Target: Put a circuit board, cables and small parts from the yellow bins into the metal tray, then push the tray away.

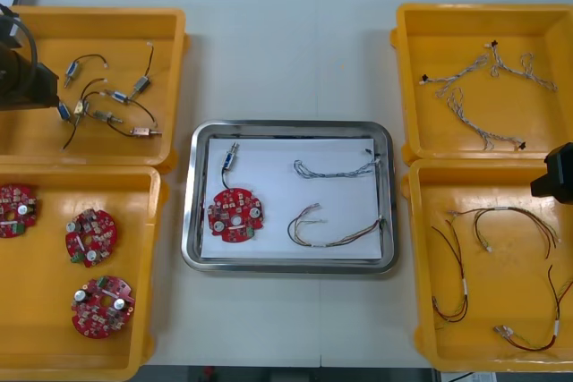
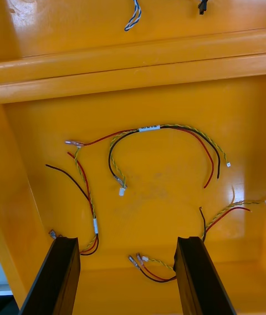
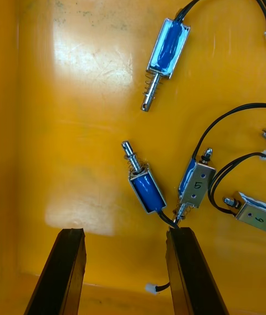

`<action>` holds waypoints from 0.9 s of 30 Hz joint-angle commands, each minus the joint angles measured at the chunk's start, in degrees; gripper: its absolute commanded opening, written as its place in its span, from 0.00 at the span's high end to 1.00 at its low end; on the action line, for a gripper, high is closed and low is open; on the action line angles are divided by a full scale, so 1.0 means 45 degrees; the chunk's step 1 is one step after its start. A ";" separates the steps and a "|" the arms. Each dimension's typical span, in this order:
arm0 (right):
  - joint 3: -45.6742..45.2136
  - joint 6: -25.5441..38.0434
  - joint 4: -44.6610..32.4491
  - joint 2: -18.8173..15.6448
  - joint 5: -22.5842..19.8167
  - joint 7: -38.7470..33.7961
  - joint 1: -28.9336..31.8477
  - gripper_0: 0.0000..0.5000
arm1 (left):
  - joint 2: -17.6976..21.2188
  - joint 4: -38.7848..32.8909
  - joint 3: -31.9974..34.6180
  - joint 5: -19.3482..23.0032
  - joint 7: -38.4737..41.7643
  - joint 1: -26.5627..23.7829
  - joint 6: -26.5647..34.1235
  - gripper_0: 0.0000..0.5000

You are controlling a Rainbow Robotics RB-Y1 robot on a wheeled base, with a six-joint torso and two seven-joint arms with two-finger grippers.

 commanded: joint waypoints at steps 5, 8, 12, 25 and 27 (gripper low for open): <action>-0.0447 0.0047 -0.0366 -0.0532 -0.0109 -0.0371 0.0126 0.00 | -0.0127 0.0902 0.0371 -0.0290 0.0466 -0.0971 -0.0706 0.15; -0.0447 0.0047 -0.0366 -0.0532 -0.0109 -0.0371 0.0126 0.00 | -0.0303 0.1332 0.0371 -0.0329 0.0447 -0.1166 -0.0980 0.15; -0.0447 0.0047 -0.0366 -0.0532 -0.0109 -0.0371 0.0126 0.00 | -0.0518 0.1781 0.0351 -0.0387 0.0408 -0.1303 -0.1312 0.15; -0.0447 0.0047 -0.0366 -0.0532 -0.0109 -0.0371 0.0126 0.00 | -0.0889 0.2640 0.0371 -0.0680 0.0310 -0.1752 -0.1761 0.15; -0.0447 0.0047 -0.0366 -0.0532 -0.0109 -0.0371 0.0126 0.00 | -0.0889 0.2738 0.0351 -0.0700 0.0252 -0.1771 -0.1820 0.15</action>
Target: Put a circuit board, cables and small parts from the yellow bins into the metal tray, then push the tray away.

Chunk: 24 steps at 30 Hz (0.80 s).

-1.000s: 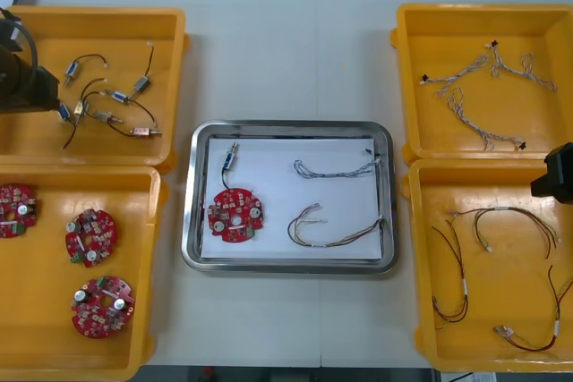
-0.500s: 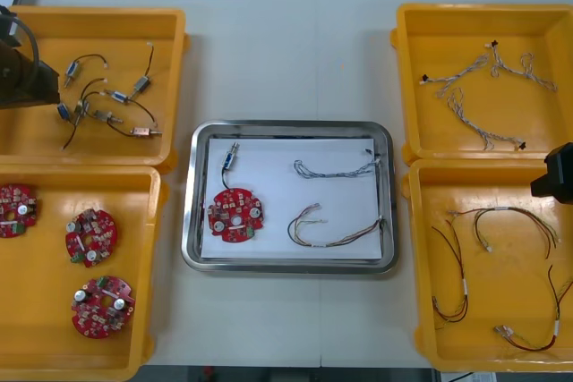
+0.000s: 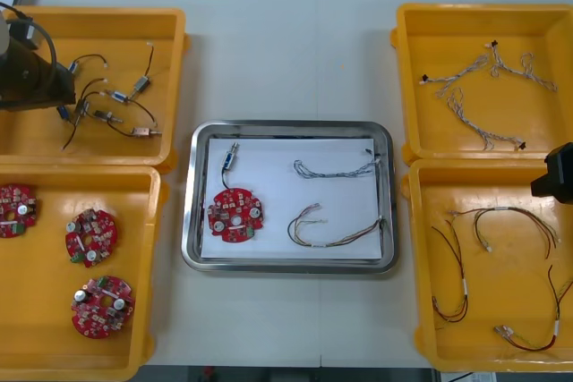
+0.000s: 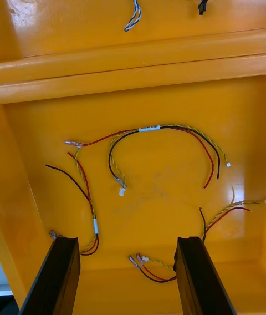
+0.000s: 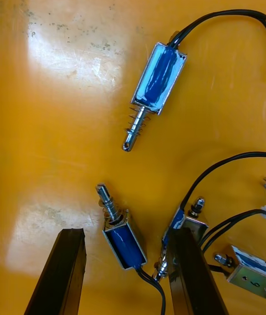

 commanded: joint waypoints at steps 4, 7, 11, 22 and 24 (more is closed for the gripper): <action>-0.0431 0.0046 -0.0360 -0.0532 -0.0107 -0.0371 0.0123 0.00 | -0.0090 0.0220 0.0349 -0.0242 0.0230 -0.0713 -0.0340 0.15; -0.0431 0.0046 -0.0360 -0.0532 -0.0107 -0.0371 0.0123 0.00 | -0.0090 0.0376 0.0349 -0.0261 0.0211 -0.0732 -0.0399 0.15; -0.0431 0.0046 -0.0360 -0.0532 -0.0107 -0.0371 0.0123 0.00 | -0.0090 0.0669 0.0329 -0.0222 0.0113 -0.0732 -0.0692 0.15; -0.0431 0.0046 -0.0360 -0.0532 -0.0107 -0.0371 0.0123 0.00 | -0.0090 0.0865 0.0329 -0.0125 -0.0043 -0.0732 -0.0555 0.18; -0.0431 0.0046 -0.0360 -0.0532 -0.0107 -0.0371 0.0123 0.00 | -0.0110 0.0865 0.0329 -0.0105 -0.0082 -0.0732 -0.0535 0.19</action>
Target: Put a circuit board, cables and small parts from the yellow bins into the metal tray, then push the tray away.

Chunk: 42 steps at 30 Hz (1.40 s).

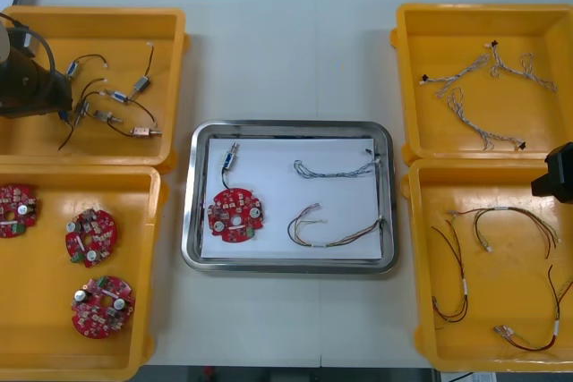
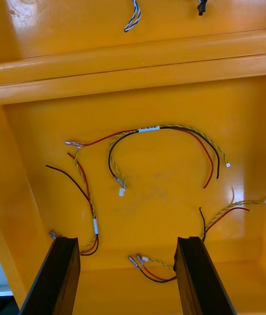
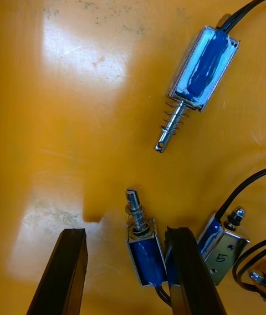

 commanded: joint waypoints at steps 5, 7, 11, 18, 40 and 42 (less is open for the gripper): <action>-0.0411 0.0046 -0.0359 -0.0532 -0.0106 -0.0371 0.0123 0.00 | -0.0147 -0.0070 0.0268 -0.0036 -0.0082 -0.0622 0.0073 0.23; -0.0411 0.0046 -0.0359 -0.0532 -0.0106 -0.0371 0.0123 0.00 | -0.0186 -0.0050 0.0268 -0.0056 -0.0082 -0.0622 0.0131 0.24; -0.0411 0.0046 -0.0359 -0.0532 -0.0106 -0.0371 0.0123 0.00 | -0.0186 0.0087 0.0268 0.0022 -0.0121 -0.0602 0.0190 0.24; -0.0411 0.0046 -0.0359 -0.0532 -0.0106 -0.0371 0.0123 0.00 | -0.0206 0.0106 0.0249 0.0100 -0.0219 -0.0602 0.0463 0.32; -0.0411 0.0046 -0.0359 -0.0532 -0.0106 -0.0371 0.0123 0.00 | 0.0067 -0.1202 0.0835 0.0296 -0.0433 -0.0602 0.2182 1.00; -0.0411 0.0046 -0.0359 -0.0532 -0.0106 -0.0371 0.0123 0.00 | 0.0146 -0.1632 0.1128 0.0237 -0.0473 -0.0602 0.2865 1.00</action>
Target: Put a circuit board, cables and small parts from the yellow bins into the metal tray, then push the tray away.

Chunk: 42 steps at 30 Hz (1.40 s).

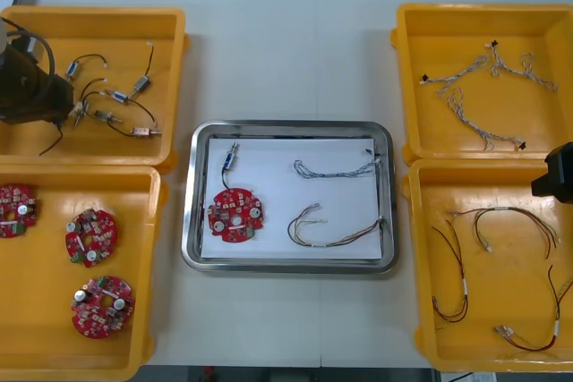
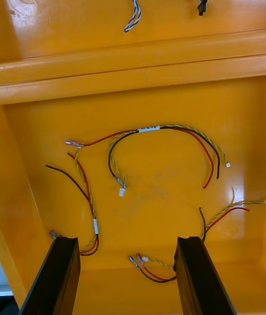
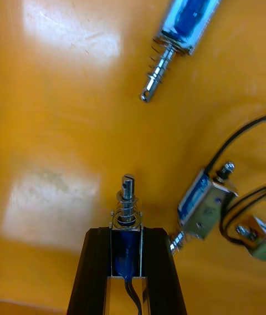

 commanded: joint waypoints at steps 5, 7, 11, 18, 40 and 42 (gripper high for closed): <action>-0.0411 0.0046 -0.0358 -0.0532 -0.0106 -0.0371 0.0122 0.00 | 0.0393 -0.1803 0.1051 0.0086 -0.0492 -0.0537 0.1872 1.00; -0.0411 0.0046 -0.0358 -0.0532 -0.0106 -0.0371 0.0122 0.00 | 0.0471 -0.2096 0.1188 0.0105 -0.0472 -0.0537 0.2282 1.00; -0.0411 0.0046 -0.0358 -0.0532 -0.0106 -0.0371 0.0122 0.00 | 0.0530 -0.2663 0.1266 0.0008 -0.0355 -0.0537 0.2965 1.00; -0.0411 0.0046 -0.0358 -0.0532 -0.0106 -0.0371 0.0122 0.00 | 0.0549 -0.3483 0.1266 0.0066 -0.0003 -0.0577 0.3981 1.00; -0.0411 0.0046 -0.0358 -0.0532 -0.0106 -0.0371 0.0122 0.00 | -0.0857 -0.6295 -0.0745 0.0672 0.3004 -0.0928 0.5641 1.00; -0.0411 0.0046 -0.0358 -0.0532 -0.0106 -0.0371 0.0122 0.00 | -0.0994 -0.6452 -0.0921 0.0789 0.3141 -0.0928 0.5641 1.00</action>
